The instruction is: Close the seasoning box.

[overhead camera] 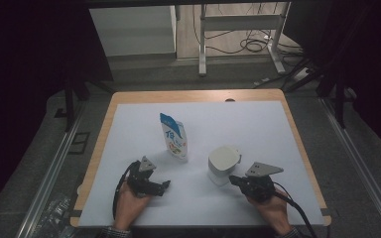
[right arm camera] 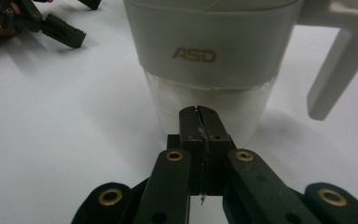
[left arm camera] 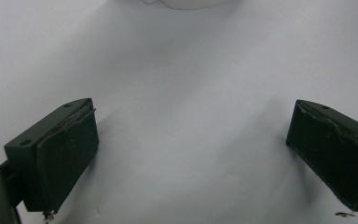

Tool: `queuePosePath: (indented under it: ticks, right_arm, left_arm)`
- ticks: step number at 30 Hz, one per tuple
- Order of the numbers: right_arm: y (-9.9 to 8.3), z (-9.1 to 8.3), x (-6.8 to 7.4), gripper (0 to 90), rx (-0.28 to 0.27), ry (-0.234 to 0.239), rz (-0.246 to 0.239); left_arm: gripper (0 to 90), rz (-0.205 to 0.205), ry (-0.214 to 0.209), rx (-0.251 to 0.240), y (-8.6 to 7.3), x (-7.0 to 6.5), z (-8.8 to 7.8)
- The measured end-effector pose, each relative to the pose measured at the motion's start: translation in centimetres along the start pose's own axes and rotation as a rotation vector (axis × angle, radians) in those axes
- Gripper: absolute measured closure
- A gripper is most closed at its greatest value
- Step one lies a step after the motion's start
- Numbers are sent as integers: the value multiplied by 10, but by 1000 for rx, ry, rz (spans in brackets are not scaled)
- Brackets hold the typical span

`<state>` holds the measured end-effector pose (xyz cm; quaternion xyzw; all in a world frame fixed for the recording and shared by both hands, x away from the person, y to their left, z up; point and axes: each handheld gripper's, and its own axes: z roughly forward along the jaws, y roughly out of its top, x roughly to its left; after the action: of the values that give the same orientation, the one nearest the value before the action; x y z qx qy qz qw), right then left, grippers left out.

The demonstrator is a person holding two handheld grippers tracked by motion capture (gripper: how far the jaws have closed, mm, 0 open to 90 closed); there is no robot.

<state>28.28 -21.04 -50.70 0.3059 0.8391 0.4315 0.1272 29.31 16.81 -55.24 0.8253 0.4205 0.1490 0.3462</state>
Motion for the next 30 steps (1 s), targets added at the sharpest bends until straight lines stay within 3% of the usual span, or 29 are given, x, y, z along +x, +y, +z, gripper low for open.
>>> queuePosePath:
  ticks: [19, 30]
  right_arm:
    - [-2, 19, 2, 892, 16, 31, 13]
    - [4, 32, 2, 893, 21, 26, 14]
  left_arm:
    - [25, -1, -1, 0, 0, 0, 0]
    - [24, -1, -1, 0, 0, 0, 0]
